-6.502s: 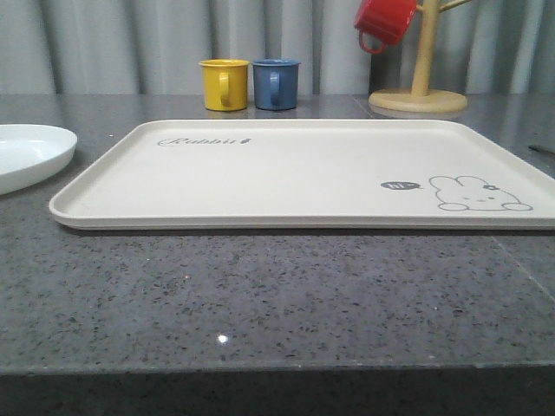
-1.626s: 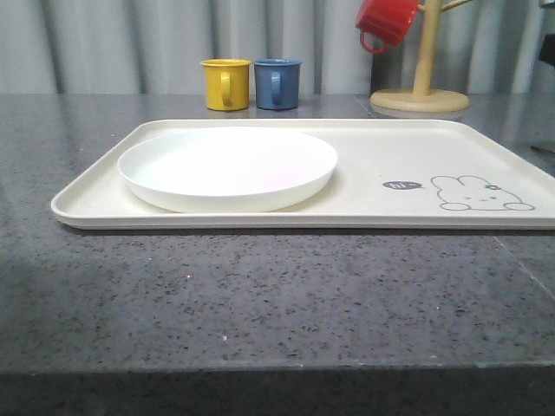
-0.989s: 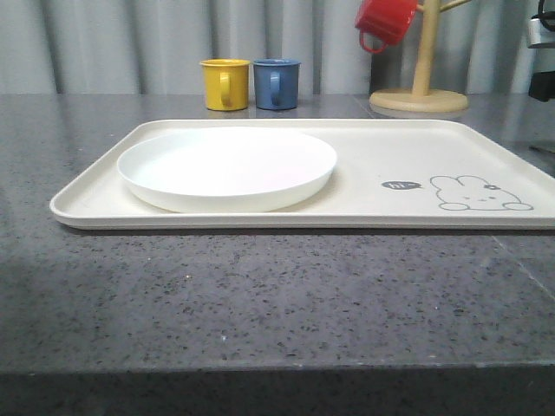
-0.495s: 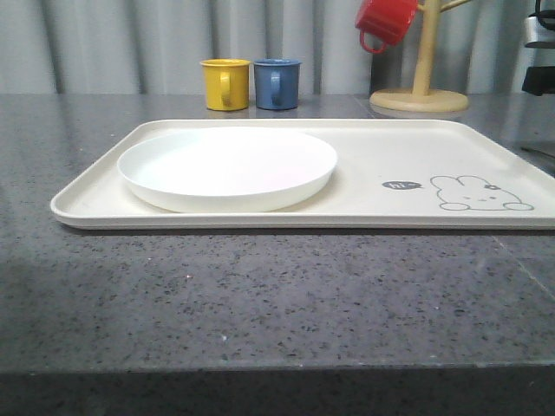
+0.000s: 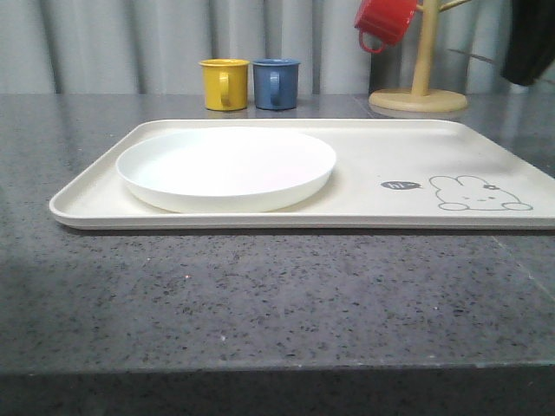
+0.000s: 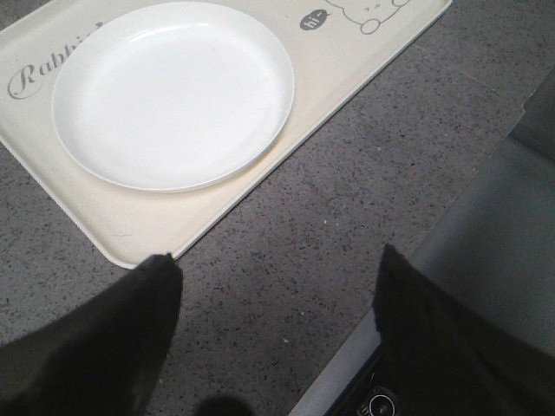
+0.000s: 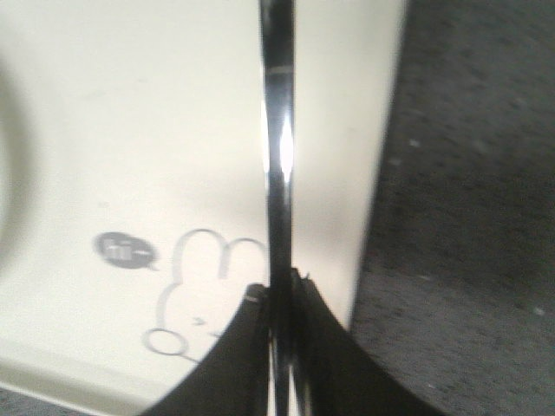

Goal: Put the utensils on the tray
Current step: 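Grasp the silver fork beside the tray with the right gripper, then lower the fork onto the tray beside the plate and open the right gripper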

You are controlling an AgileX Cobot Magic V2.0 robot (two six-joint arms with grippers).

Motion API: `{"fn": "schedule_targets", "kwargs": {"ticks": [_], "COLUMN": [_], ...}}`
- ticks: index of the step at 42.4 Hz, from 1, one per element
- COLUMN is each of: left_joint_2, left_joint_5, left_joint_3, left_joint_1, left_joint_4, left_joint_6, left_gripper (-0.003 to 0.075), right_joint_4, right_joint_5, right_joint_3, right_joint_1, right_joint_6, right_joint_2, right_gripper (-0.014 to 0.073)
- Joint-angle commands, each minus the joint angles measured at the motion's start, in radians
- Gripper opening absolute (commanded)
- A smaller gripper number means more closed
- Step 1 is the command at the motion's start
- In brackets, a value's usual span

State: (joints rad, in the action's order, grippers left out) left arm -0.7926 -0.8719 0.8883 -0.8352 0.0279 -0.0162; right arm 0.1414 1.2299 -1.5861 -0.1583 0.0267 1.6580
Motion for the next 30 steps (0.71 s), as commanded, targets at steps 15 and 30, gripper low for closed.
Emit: {"fn": "schedule_targets", "kwargs": {"ticks": [15,30], "left_joint_2": [0.004,0.004], "left_joint_5": [0.067,0.067], "left_joint_3": [0.025,0.025], "left_joint_1": [-0.009,-0.009], "left_joint_4": [0.002,0.002], "left_joint_6": [-0.011,-0.011], "left_gripper": [0.0471,0.0471], "right_joint_4": [-0.110,-0.141], "right_joint_5": [0.056,-0.032], "right_joint_3": [-0.103,-0.102], "right_joint_1": [-0.250,-0.250], "right_joint_6": [-0.409,-0.557], "right_joint_2": [0.081,0.186], "right_gripper": [-0.0001,0.0000]}}
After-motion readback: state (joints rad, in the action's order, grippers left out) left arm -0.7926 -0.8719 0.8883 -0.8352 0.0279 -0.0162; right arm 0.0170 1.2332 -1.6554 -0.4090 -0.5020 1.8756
